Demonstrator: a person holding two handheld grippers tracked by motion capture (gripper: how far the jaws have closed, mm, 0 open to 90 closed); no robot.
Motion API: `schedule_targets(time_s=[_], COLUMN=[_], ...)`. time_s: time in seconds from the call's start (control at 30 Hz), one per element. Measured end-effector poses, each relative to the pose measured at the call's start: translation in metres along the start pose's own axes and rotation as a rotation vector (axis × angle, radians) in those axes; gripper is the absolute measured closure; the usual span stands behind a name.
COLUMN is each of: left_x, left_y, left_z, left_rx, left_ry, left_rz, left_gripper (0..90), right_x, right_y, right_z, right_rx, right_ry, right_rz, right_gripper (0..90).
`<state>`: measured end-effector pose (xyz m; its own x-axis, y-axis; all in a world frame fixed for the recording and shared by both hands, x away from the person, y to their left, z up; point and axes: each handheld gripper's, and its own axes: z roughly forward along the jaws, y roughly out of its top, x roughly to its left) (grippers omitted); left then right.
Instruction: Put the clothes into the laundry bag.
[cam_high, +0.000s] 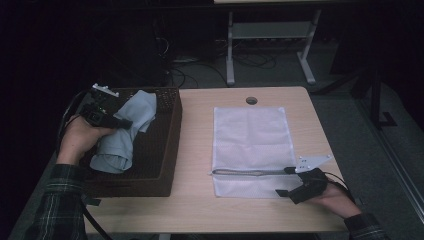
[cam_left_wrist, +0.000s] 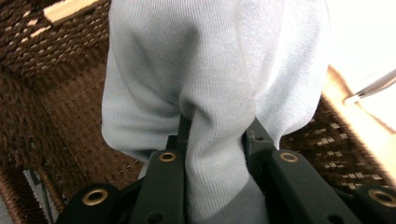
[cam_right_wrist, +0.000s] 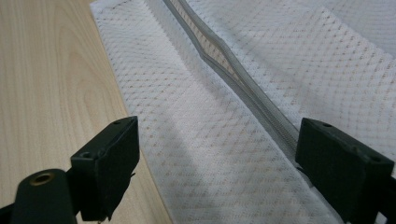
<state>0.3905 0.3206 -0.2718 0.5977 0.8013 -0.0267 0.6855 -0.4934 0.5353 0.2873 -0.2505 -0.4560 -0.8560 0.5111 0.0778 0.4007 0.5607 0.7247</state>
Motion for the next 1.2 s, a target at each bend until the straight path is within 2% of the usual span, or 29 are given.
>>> schedule_targets(time_s=[0.13, 0.3, 0.47, 0.7, 0.77, 0.97, 1.2], left_x=[-0.010, -0.025, -0.039, -0.062, -0.068, -0.087, -0.114], left_y=[0.011, 0.026, 0.039, 0.059, 0.065, 0.080, 0.096], left_z=[-0.007, -0.014, -0.016, -0.018, -0.019, -0.017, -0.009], left_rx=[-0.005, -0.013, -0.038, -0.044, -0.054, -0.059, -0.079], left_ry=[0.002, -0.016, -0.055, -0.065, -0.076, -0.094, -0.137], left_rz=[0.009, 0.031, 0.042, 0.088, 0.088, 0.118, 0.158], left_gripper=[73.8, 73.8, 73.8, 73.9, 73.8, 73.9, 73.8], right_x=[0.000, 0.000, -0.001, -0.001, -0.001, -0.001, -0.002], right_y=[0.000, 0.000, -0.001, 0.000, 0.000, 0.000, 0.001], right_z=[0.000, 0.000, 0.000, -0.001, -0.001, -0.001, -0.002], right_rx=[-0.001, -0.003, -0.003, -0.005, -0.006, -0.007, -0.010], right_ry=[0.000, 0.000, -0.001, -0.001, -0.001, -0.001, -0.003], right_rz=[0.001, 0.002, 0.005, 0.003, 0.000, 0.000, 0.000], right_gripper=[12.9, 12.9, 12.9, 12.9, 12.9, 12.9, 12.9])
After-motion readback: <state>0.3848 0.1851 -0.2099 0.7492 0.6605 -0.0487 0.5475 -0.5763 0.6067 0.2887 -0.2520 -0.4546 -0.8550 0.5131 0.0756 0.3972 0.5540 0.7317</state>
